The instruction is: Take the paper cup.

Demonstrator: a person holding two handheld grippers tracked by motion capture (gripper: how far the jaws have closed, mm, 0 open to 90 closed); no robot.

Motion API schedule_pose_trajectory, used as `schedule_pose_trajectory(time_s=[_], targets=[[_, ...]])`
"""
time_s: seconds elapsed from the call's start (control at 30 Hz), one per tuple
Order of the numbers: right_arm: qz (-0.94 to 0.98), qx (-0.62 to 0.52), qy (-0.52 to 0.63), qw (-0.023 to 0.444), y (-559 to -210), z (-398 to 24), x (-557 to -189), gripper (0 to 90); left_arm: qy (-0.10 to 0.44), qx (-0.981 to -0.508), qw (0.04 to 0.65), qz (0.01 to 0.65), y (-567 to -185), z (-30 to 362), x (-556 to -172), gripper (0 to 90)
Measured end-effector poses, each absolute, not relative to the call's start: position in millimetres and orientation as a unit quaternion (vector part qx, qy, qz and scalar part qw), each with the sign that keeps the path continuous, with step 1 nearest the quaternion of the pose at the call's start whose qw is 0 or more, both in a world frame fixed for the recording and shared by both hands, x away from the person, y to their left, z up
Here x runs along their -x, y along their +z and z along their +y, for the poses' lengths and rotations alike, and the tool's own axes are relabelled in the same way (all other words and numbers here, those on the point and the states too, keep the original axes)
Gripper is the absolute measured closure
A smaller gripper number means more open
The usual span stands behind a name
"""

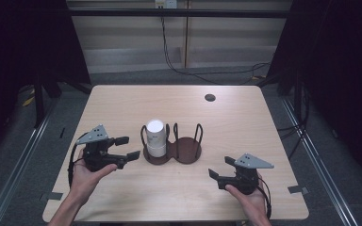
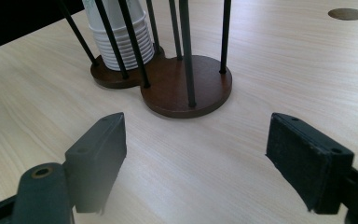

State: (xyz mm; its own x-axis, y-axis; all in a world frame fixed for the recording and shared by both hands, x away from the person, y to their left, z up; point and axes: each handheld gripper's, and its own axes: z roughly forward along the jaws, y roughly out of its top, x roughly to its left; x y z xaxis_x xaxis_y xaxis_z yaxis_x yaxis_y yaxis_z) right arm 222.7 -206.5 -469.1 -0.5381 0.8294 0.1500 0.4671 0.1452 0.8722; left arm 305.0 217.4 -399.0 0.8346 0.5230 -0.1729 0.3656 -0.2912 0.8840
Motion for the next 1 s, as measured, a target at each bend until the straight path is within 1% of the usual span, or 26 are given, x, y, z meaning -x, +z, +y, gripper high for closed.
schedule_pose_trajectory(time_s=[0.1,0.3,0.37,0.43,0.5,0.77,0.8,0.87,1.0], targets=[[0.732,-0.441,0.482,0.19,-469,-207,-222,19.5,0.095,-0.806,0.515,0.275,-392,211,-309,25.2],[0.734,-0.441,0.481,0.188,-468,-205,-220,19.5,0.107,-0.812,0.507,0.269,-381,208,-313,23.9],[0.734,-0.44,0.481,0.189,-469,-205,-221,19.6,0.111,-0.822,0.492,0.264,-378,204,-317,23.3],[0.734,-0.44,0.481,0.188,-469,-205,-221,19.5,0.108,-0.828,0.482,0.264,-375,201,-322,21.1],[0.734,-0.441,0.481,0.187,-468,-205,-221,19.6,0.114,-0.828,0.48,0.269,-373,198,-326,21.0],[0.738,-0.435,0.481,0.186,-469,-204,-219,19.5,0.103,-0.843,0.461,0.258,-367,183,-343,20.6],[0.738,-0.436,0.481,0.186,-468,-204,-218,19.5,0.104,-0.844,0.458,0.258,-366,181,-345,19.9],[0.74,-0.435,0.479,0.184,-468,-203,-218,19.7,0.106,-0.847,0.451,0.261,-365,176,-348,15.3],[0.743,-0.431,0.48,0.179,-469,-202,-219,19.6,0.112,-0.852,0.439,0.264,-362,169,-352,17.3]])
